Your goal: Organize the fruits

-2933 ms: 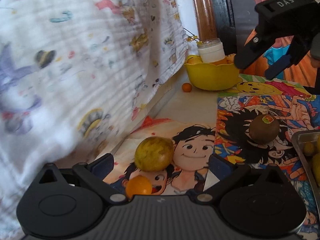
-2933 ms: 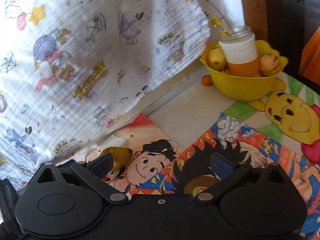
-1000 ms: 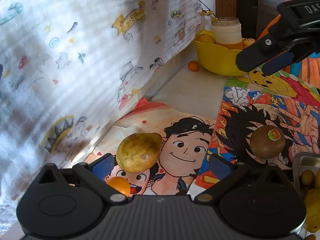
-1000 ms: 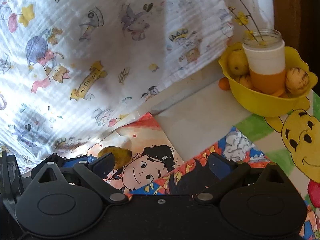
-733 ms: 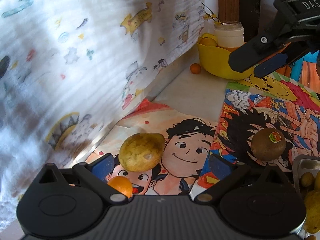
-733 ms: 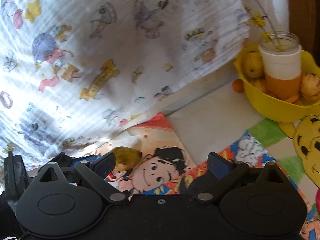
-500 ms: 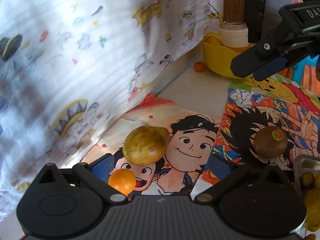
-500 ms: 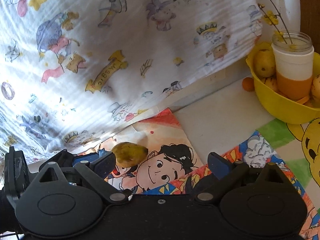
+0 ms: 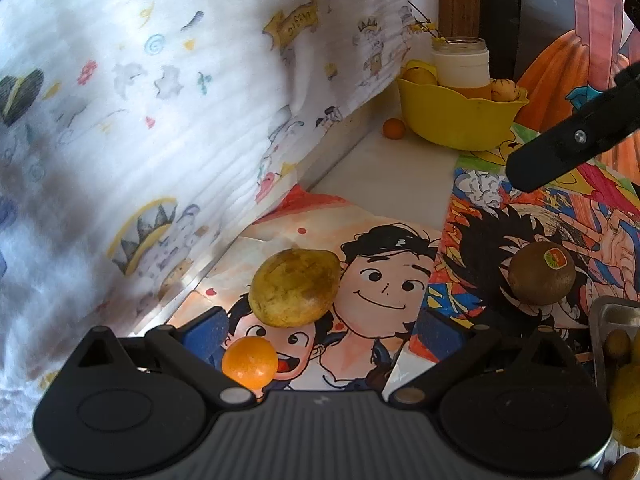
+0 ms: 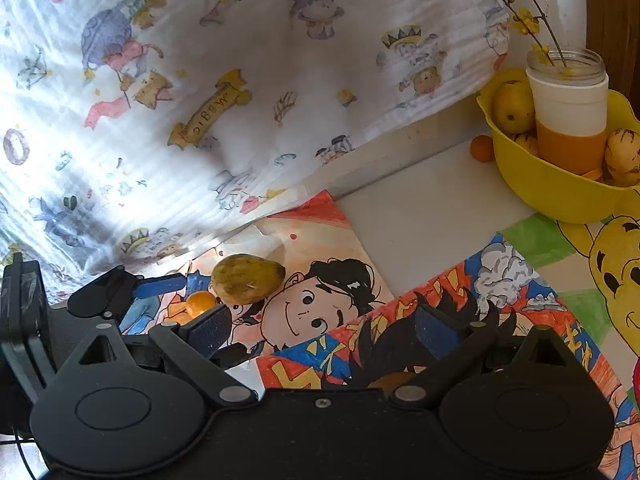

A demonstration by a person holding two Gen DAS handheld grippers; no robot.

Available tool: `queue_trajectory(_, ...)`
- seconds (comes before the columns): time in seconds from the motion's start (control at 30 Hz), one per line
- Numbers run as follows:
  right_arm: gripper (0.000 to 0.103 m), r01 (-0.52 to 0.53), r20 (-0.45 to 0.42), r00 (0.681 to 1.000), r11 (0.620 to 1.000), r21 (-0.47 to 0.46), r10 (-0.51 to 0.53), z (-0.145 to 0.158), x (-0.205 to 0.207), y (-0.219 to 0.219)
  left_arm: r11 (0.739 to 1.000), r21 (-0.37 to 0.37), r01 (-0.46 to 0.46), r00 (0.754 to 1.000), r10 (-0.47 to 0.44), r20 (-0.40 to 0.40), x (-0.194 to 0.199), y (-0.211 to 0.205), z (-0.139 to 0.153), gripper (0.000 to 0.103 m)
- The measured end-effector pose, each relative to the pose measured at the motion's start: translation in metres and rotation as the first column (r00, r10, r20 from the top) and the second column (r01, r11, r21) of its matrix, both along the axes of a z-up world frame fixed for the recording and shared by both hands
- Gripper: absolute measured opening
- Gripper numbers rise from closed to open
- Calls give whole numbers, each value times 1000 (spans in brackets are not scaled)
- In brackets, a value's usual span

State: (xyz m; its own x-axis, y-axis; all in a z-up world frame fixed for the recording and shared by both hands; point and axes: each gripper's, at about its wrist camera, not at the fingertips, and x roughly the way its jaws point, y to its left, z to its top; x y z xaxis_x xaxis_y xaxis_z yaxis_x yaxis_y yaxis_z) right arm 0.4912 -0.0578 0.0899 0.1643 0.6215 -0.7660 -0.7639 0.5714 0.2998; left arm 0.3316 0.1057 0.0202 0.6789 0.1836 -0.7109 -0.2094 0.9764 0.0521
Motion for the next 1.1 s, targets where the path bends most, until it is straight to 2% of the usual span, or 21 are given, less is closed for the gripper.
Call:
queue_trajectory(0.4,98,-61,43,997,995,-85,65,-4,-1,-5,999,5,36,999,-36,-13,13,0,-1,103)
queue_trajectory(0.63,97,-162,109,978,976,-146,178,-9,-9,5,999,13,44,998,-43,-43,9,5,-5,103)
queue_trajectory(0.8,96,-292,167,931,936,-200,326,-16,-11,22,999,31,45,997,-43,-62,1,10,-11,102)
queue_trajectory(0.93,95,-397,194,871,879,-264,451,-28,-8,41,995,65,70,995,-66,-70,-6,14,-13,102)
queue_trajectory(1.1,90,-489,212,802,817,-306,559,-42,-9,70,994,78,73,993,-65,-99,-8,18,-17,99)
